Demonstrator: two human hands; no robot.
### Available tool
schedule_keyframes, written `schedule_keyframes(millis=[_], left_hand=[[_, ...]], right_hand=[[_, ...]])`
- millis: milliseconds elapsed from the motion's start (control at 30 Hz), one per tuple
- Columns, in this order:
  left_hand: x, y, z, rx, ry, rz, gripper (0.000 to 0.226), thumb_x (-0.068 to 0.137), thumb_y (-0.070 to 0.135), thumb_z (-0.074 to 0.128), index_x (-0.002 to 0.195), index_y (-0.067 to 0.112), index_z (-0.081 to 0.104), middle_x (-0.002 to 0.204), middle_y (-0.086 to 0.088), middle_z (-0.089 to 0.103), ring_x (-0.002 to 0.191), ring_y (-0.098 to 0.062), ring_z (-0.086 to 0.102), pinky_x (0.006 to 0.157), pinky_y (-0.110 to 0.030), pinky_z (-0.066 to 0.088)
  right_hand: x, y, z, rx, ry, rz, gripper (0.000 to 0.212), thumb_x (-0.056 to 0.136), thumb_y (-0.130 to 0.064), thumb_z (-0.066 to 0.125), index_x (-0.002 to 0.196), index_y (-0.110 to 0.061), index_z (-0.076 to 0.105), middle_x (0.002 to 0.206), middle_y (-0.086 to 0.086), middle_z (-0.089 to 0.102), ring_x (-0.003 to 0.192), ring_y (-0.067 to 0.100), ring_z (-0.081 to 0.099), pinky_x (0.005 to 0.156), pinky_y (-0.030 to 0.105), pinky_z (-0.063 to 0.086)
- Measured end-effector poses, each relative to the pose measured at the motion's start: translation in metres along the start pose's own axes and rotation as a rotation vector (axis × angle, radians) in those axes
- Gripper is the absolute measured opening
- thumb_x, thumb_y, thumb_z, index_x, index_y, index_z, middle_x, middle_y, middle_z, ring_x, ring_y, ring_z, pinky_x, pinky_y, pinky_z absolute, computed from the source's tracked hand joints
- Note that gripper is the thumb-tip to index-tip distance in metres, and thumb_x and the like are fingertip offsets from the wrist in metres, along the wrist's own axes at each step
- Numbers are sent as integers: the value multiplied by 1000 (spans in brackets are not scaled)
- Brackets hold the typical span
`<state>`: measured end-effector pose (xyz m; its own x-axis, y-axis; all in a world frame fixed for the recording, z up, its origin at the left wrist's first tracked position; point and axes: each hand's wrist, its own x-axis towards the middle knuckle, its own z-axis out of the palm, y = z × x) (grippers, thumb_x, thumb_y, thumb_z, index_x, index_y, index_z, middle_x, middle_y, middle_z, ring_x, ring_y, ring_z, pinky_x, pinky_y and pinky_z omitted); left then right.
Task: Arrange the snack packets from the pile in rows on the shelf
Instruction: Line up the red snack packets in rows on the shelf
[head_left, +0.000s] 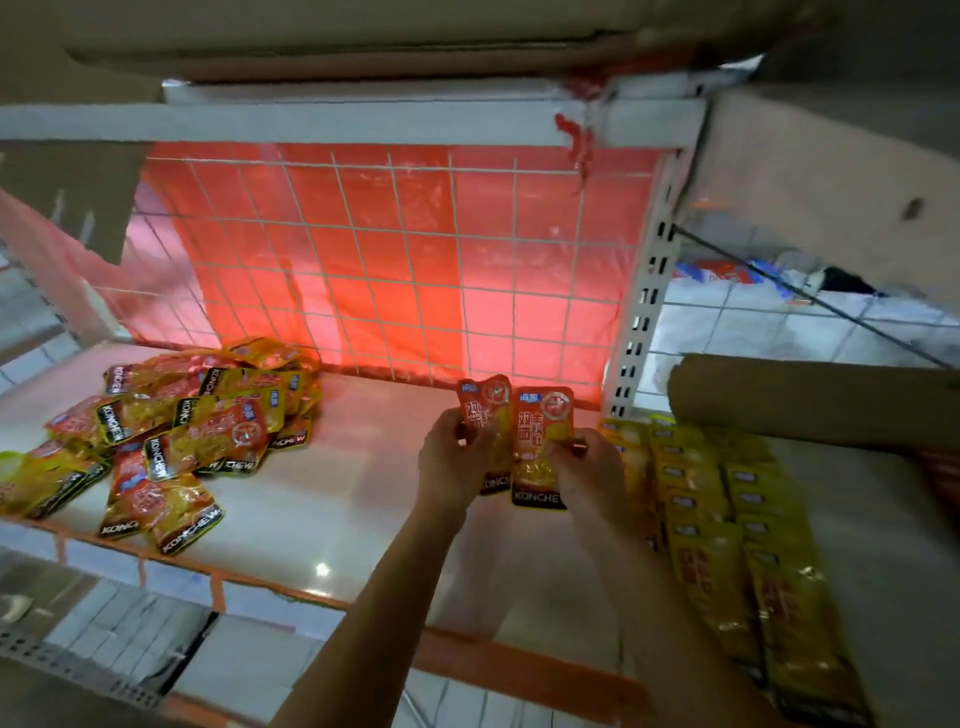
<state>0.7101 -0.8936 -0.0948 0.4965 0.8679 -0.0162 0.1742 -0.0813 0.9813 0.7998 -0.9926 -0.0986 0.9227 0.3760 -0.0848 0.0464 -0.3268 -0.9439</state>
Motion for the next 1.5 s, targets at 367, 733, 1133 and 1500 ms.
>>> schedule_keyframes(millis=[367,733,1133,1500], left_hand=[[-68,34,138,22,-199,84,28,88,39,64,105,17,67,95,3,72,85,-15,69,79,-37,57],[-137,54,256,8,-255,110,6,86,26,69,80,26,68,70,14,68,65,5,63,60,-14,49],[-195,49,325,256,-322,111,25,86,34,67,104,18,71,92,4,73,80,-8,67,71,-25,55],[-220,52,358,298,-378,72,38,87,32,67,121,18,59,108,-2,71,95,-17,67,86,-36,55]], right_hand=[[18,34,-153,-29,122,6,20,87,-23,60,103,-13,65,96,5,68,86,22,63,78,39,52],[21,81,-284,1,235,1,16,88,-21,55,102,-18,62,82,-7,64,69,6,58,53,21,38],[16,122,-382,-19,434,51,19,90,-19,52,101,-9,64,78,0,62,68,14,56,60,26,41],[17,131,-425,-101,481,158,15,87,-10,48,85,-9,64,58,-1,49,45,9,40,38,20,30]])
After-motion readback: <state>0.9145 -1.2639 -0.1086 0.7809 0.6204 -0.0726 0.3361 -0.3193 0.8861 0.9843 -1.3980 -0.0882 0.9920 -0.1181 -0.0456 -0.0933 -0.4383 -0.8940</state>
